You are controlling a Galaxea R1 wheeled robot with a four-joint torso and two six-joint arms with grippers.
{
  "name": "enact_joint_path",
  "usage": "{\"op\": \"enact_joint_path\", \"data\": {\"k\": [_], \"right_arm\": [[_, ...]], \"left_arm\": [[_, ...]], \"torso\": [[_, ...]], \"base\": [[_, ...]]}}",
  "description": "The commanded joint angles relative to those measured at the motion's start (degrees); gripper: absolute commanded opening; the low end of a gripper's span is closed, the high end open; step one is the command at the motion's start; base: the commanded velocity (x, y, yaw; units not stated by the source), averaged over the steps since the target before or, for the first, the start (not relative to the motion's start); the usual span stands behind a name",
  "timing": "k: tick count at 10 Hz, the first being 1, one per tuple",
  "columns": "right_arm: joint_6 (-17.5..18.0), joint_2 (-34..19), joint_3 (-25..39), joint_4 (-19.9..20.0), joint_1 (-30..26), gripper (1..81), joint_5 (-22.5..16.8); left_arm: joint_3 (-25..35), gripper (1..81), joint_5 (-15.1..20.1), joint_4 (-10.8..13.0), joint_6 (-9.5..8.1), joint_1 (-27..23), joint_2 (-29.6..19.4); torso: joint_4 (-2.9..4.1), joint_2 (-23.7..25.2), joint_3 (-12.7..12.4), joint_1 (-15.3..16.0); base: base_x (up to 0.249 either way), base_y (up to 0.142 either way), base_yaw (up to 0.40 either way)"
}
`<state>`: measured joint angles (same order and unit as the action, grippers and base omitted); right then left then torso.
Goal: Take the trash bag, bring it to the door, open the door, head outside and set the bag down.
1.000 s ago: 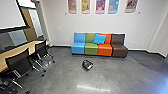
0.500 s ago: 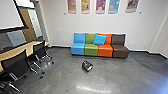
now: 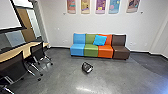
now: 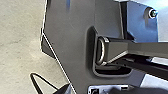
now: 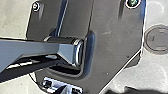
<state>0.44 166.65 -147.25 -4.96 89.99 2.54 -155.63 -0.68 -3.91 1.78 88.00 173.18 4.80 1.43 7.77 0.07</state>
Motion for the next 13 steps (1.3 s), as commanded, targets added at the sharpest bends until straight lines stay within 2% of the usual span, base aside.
{"op": "enact_joint_path", "data": {"k": [1, 4, 13], "right_arm": [[-0.18, -0.32, 0.04, 0.04, -1.87, 81.1, -3.41], [-0.18, -0.32, 0.04, 0.22, -1.96, 81.1, -3.41], [-0.18, -0.24, -0.13, 0.13, -2.05, 81.1, -3.41]], "left_arm": [[0.14, 81.1, 3.67, 0.05, 0.33, -1.47, -0.11], [0.14, 81.1, 3.67, 0.05, 0.33, -1.47, -0.11], [0.14, 81.1, 3.67, -0.04, 0.33, -1.38, -0.20]], "torso": [[0.00, 0.00, 0.00, 0.00], [0.00, 0.00, 0.00, 0.00], [0.00, 0.02, 0.00, 0.00]], "base": [[0.144, 0.000, 0.000], [0.144, 0.000, 0.000], [0.144, 0.072, 0.000]]}}
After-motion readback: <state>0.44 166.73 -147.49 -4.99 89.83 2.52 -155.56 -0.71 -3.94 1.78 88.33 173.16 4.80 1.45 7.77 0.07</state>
